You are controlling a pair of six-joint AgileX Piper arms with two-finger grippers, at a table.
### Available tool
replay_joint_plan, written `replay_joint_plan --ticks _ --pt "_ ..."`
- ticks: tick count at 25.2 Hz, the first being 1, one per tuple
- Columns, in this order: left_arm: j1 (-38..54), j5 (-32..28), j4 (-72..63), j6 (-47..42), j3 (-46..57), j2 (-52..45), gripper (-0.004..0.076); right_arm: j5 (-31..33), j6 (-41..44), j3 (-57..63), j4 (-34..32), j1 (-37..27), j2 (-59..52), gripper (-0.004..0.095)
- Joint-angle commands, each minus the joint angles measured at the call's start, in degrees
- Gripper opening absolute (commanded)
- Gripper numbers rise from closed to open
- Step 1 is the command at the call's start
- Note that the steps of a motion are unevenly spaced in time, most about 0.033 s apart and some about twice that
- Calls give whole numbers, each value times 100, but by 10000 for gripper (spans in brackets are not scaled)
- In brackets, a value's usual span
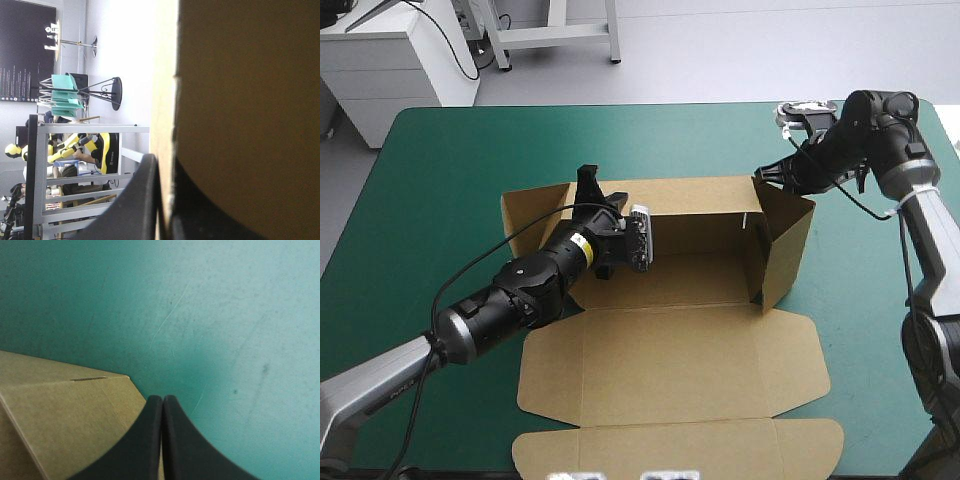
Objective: Fold the box
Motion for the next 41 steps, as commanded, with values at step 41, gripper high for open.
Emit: replay_joint_plan --ticks 41 --pt "6 291 -78 -90 -69 -123 -8 -3663 -5587 5445 4105 -24 -3324 120"
